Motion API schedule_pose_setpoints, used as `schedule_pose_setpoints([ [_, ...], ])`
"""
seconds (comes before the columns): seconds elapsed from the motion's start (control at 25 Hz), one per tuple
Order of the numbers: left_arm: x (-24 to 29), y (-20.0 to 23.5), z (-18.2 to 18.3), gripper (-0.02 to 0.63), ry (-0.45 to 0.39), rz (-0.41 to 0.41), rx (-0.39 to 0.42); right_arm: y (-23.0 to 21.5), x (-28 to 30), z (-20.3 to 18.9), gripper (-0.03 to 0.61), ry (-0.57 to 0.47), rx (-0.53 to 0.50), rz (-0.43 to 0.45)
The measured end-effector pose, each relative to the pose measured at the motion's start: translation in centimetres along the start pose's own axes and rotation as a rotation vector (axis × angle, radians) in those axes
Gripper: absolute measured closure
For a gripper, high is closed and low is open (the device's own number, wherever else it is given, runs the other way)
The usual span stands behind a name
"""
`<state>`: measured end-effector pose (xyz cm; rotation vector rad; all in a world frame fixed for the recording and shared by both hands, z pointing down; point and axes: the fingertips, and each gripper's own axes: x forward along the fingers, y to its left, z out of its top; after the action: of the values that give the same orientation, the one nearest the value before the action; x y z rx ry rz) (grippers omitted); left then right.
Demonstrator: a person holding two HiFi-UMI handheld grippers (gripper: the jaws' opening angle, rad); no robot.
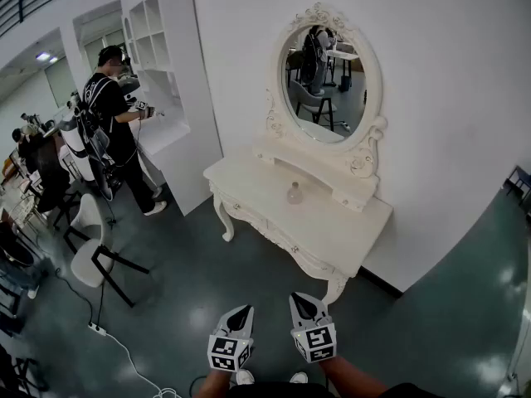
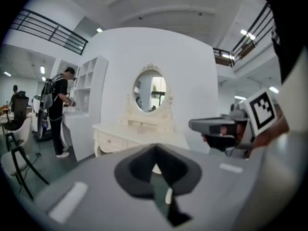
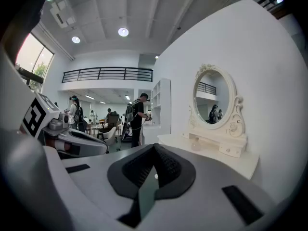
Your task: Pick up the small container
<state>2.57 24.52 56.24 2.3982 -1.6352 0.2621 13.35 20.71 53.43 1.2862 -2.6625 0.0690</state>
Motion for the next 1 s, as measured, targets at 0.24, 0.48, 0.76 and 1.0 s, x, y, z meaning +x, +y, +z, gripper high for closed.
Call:
schedule_pose_setpoints([
  [0.24, -1.8, 1.9, 2.0, 0.606, -0.041, -0.011, 0.016, 2.2, 1.0, 2.0, 0.574, -0.029, 0.009, -0.014],
  [0.48, -1.8, 2.9, 1.9, 0.606, -0.038, -0.045, 0.022, 3.1, 1.6, 2.9, 0.574, -0.041, -0.036, -0.042],
  [0.76, -2.2, 4.1, 2.3, 0.606, -0.054, -0.078, 0.024, 4.9, 2.9, 2.8, 0.572, -0.009, -0.025, -0.033],
  [1.0, -3.6, 5.4, 1.4, 0.606, -0.056, -0.113, 0.011, 8.0, 3.6, 1.4, 0.572, 0.055, 0.033, -0.010],
])
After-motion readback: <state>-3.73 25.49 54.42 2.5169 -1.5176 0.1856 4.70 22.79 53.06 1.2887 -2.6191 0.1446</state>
